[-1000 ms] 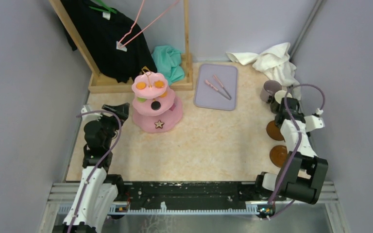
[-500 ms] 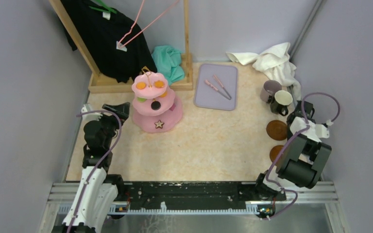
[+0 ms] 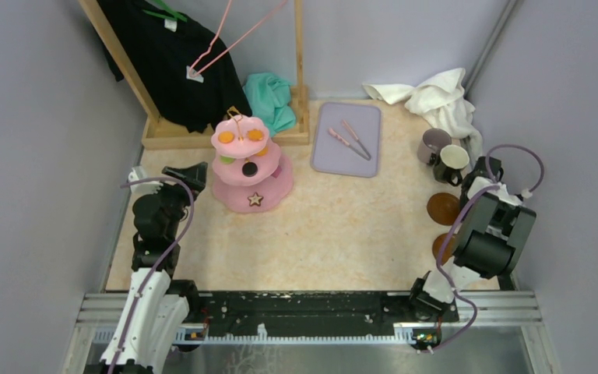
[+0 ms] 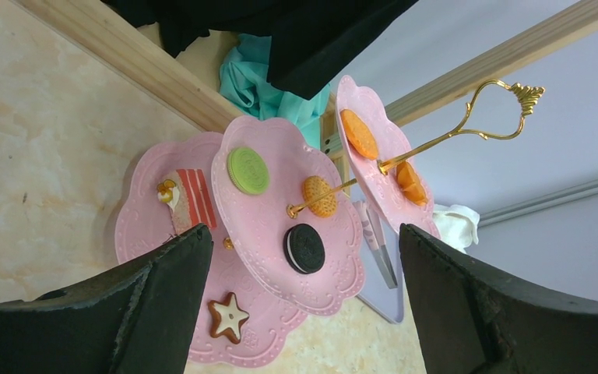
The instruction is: Serve the afternoon tea
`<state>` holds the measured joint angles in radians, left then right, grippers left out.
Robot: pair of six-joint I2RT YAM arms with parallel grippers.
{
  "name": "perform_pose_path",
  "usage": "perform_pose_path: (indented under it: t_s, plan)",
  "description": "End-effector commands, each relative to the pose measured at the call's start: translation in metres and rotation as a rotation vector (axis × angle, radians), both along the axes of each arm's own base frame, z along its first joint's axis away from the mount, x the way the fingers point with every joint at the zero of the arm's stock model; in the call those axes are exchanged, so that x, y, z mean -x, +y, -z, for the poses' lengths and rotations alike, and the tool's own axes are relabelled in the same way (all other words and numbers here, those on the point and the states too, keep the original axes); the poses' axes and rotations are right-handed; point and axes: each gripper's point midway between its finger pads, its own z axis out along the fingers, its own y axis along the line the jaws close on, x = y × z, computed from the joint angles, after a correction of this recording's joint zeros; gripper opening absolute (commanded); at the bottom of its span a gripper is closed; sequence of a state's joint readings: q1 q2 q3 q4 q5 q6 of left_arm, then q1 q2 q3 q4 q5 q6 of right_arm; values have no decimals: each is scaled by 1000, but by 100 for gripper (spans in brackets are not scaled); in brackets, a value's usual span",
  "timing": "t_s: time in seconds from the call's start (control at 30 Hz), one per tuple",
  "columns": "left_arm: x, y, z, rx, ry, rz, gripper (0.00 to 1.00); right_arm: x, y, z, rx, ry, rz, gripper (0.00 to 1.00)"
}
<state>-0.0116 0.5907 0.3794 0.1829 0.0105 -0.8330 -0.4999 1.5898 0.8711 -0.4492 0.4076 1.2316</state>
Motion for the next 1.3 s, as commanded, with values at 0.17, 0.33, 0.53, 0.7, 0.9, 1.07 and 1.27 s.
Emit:
perform_pose_path:
  t_s: [0.17,0.33,0.53,0.7,0.9,1.07,1.27]
  plan:
    - [4,-2,-19,-6,-64,5,94,-21,25,7,-15,24,-102,54]
    - [5,-1,-21,1,-67,0,94,-17,44,12,-38,40,-127,53]
    - [6,-3,-24,8,-78,6,94,-10,63,14,-47,27,-154,53]
    - [7,-2,-25,6,-78,0,94,-11,81,17,-41,38,-218,53]
    - [7,-1,-26,4,-76,-6,94,-10,96,22,-27,58,-294,53]
    - [7,-1,-25,10,-78,-5,94,-12,103,29,-28,67,-356,53]
    - [7,-1,-26,14,-81,-6,94,-24,124,31,-20,68,-469,53]
